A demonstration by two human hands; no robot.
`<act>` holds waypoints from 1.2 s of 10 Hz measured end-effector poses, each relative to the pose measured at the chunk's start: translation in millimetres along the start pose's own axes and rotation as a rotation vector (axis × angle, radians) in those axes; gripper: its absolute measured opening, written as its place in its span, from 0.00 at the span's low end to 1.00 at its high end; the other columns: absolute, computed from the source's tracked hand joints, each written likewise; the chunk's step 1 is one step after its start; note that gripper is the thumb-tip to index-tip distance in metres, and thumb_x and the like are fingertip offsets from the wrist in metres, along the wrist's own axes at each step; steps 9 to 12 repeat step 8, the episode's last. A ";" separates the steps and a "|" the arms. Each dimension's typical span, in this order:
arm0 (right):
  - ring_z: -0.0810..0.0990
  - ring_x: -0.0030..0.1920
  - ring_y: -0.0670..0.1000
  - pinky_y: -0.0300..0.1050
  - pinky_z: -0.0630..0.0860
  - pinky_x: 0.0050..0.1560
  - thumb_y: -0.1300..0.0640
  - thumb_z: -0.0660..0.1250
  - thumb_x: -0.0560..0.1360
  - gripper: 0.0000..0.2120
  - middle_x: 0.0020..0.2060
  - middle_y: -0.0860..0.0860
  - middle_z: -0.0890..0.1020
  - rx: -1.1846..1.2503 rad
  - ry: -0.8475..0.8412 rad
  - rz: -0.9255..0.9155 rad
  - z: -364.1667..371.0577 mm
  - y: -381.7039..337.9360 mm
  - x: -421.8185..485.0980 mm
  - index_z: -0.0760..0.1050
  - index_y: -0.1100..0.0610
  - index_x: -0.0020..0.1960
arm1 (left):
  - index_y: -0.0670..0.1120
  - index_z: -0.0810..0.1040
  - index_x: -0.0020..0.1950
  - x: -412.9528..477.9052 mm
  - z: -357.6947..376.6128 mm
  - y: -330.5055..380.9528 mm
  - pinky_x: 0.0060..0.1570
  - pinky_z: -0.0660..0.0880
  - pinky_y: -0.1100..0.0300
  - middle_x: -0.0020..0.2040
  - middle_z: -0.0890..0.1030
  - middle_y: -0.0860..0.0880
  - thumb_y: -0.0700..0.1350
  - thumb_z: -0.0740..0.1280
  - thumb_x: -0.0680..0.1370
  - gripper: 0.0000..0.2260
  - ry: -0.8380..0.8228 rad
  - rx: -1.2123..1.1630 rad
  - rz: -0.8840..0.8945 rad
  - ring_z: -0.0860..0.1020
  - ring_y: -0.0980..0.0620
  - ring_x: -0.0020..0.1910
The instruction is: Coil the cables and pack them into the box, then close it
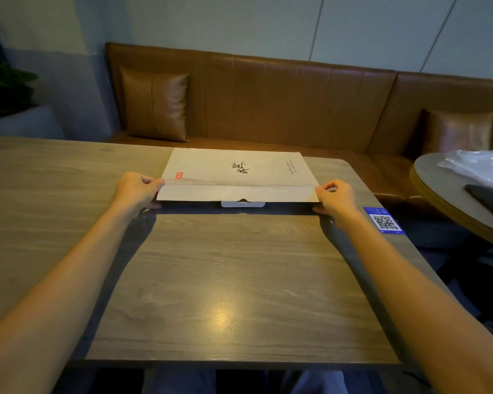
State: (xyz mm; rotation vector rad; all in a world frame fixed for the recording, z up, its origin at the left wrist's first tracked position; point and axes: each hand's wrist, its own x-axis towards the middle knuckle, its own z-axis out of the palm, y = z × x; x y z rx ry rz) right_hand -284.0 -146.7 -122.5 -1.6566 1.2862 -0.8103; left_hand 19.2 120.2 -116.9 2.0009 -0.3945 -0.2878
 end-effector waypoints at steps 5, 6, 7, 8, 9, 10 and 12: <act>0.83 0.53 0.52 0.45 0.77 0.51 0.59 0.74 0.76 0.11 0.49 0.53 0.84 -0.286 0.029 -0.190 1.1 14.7 11.0 0.76 0.53 0.56 | 0.50 0.72 0.74 2.9 4.0 -23.9 0.53 0.76 0.54 0.66 0.79 0.45 0.38 0.71 0.78 0.25 -0.052 0.144 0.321 0.78 0.47 0.60; 0.82 0.54 0.52 0.48 0.77 0.56 0.60 0.71 0.77 0.18 0.55 0.54 0.84 -0.300 0.028 -0.217 4.5 13.1 6.7 0.75 0.56 0.67 | 0.49 0.74 0.73 3.5 16.1 -23.5 0.54 0.78 0.52 0.64 0.80 0.43 0.39 0.71 0.78 0.23 0.061 0.225 0.339 0.80 0.45 0.58; 0.81 0.57 0.54 0.51 0.77 0.60 0.60 0.70 0.78 0.19 0.58 0.56 0.82 -0.328 0.033 -0.211 7.6 12.2 9.2 0.75 0.57 0.68 | 0.49 0.74 0.73 5.6 20.2 -22.6 0.55 0.78 0.50 0.64 0.80 0.42 0.40 0.71 0.79 0.23 0.080 0.291 0.351 0.79 0.45 0.57; 0.79 0.56 0.53 0.51 0.78 0.59 0.59 0.70 0.78 0.19 0.59 0.57 0.80 -0.354 0.036 -0.205 10.7 5.9 7.6 0.73 0.57 0.69 | 0.47 0.75 0.72 11.4 16.5 -7.1 0.55 0.77 0.50 0.64 0.79 0.41 0.42 0.71 0.78 0.22 0.019 0.447 0.380 0.78 0.43 0.58; 0.79 0.56 0.53 0.51 0.78 0.59 0.59 0.70 0.78 0.19 0.59 0.57 0.80 -0.354 0.036 -0.205 10.7 5.9 7.6 0.73 0.57 0.69 | 0.47 0.75 0.72 11.4 16.5 -7.1 0.55 0.77 0.50 0.64 0.79 0.41 0.42 0.71 0.78 0.22 0.019 0.447 0.380 0.78 0.43 0.58; 0.79 0.56 0.53 0.51 0.78 0.59 0.59 0.70 0.78 0.19 0.59 0.57 0.80 -0.354 0.036 -0.205 10.7 5.9 7.6 0.73 0.57 0.69 | 0.47 0.75 0.72 11.4 16.5 -7.1 0.55 0.77 0.50 0.64 0.79 0.41 0.42 0.71 0.78 0.22 0.019 0.447 0.380 0.78 0.43 0.58; 0.79 0.56 0.53 0.51 0.78 0.59 0.59 0.70 0.78 0.19 0.59 0.57 0.80 -0.354 0.036 -0.205 10.7 5.9 7.6 0.73 0.57 0.69 | 0.47 0.75 0.72 11.4 16.5 -7.1 0.55 0.77 0.50 0.64 0.79 0.41 0.42 0.71 0.78 0.22 0.019 0.447 0.380 0.78 0.43 0.58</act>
